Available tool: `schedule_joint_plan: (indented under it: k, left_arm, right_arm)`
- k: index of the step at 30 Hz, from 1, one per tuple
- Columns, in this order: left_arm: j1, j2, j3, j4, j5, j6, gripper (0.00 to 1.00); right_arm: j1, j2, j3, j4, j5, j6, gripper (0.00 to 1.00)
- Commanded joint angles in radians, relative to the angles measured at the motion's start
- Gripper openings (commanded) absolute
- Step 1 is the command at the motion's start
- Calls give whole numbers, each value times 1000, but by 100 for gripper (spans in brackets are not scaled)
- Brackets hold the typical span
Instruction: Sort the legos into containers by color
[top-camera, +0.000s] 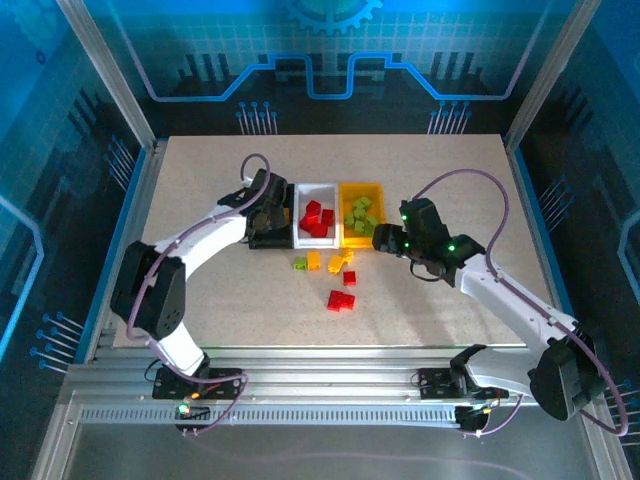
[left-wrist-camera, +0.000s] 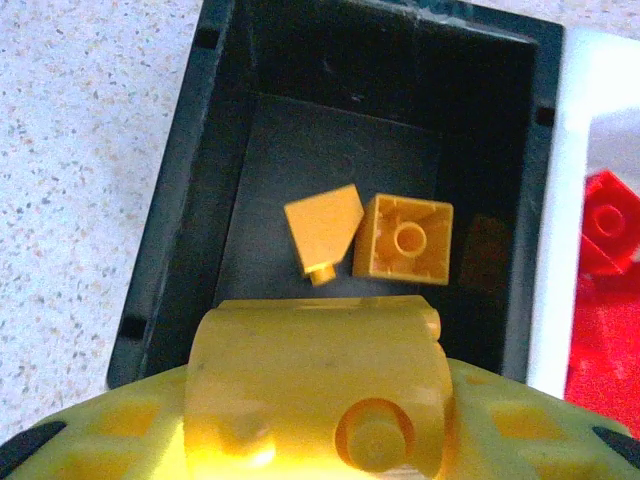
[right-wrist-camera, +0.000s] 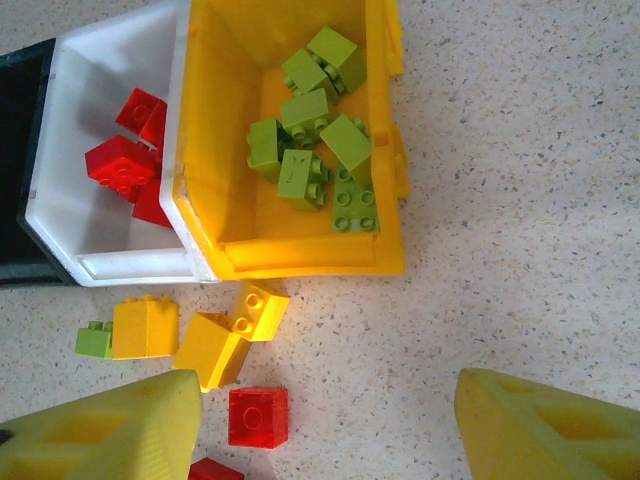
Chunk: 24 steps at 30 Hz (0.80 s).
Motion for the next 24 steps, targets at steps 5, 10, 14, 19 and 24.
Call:
schedule_joint_plan:
  k: [5, 10, 14, 19, 24]
  left_arm:
    - [6, 92, 112, -58, -28, 0, 60]
    - [3, 33, 98, -46, 11, -10, 78]
    - [-20, -54, 71, -36, 48, -12, 89]
    - [-115, -163, 13, -22, 80, -8, 93]
    - [-252, -178, -57, 8, 108, -18, 77]
  right_arm:
    - [-13, -55, -11, -23, -3, 10, 70]
    - [-13, -57, -11, -22, -5, 9, 71]
    - [-12, -41, -11, -15, -19, 10, 71]
    - [-13, -23, -42, -7, -28, 17, 72]
    - [-13, -27, -56, 5, -27, 25, 72]
